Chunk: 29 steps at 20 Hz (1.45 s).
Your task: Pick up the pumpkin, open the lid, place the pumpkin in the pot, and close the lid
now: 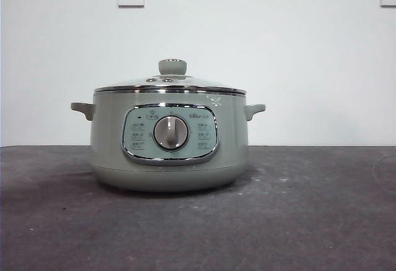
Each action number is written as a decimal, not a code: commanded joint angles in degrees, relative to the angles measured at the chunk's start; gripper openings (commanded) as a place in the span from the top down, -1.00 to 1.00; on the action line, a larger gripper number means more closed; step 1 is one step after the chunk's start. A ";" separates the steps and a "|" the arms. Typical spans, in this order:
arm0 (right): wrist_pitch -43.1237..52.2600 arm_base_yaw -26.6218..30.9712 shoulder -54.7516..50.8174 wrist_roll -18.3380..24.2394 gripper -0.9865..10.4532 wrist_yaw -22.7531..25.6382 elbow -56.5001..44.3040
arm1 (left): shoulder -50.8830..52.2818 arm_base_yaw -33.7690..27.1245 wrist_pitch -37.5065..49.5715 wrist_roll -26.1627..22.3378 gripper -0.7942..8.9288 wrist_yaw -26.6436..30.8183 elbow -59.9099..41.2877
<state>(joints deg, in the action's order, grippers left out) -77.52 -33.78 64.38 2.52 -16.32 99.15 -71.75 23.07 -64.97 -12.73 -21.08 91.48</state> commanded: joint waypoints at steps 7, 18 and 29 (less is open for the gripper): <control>-0.74 -0.09 0.04 -0.46 0.83 0.13 -0.20 | 9.94 -16.63 13.94 0.42 0.85 1.73 -0.39; -0.76 -0.09 -0.07 -0.46 0.83 0.13 -0.20 | 39.76 -30.88 53.20 -1.77 0.85 4.61 -40.85; -0.74 -0.09 -0.20 -0.46 0.83 0.13 -0.20 | 63.12 -31.39 66.58 4.70 0.84 14.10 -80.11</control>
<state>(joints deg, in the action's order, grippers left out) -77.52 -33.78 64.31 2.52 -16.32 99.15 -8.78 -8.14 0.99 -8.95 -6.98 11.77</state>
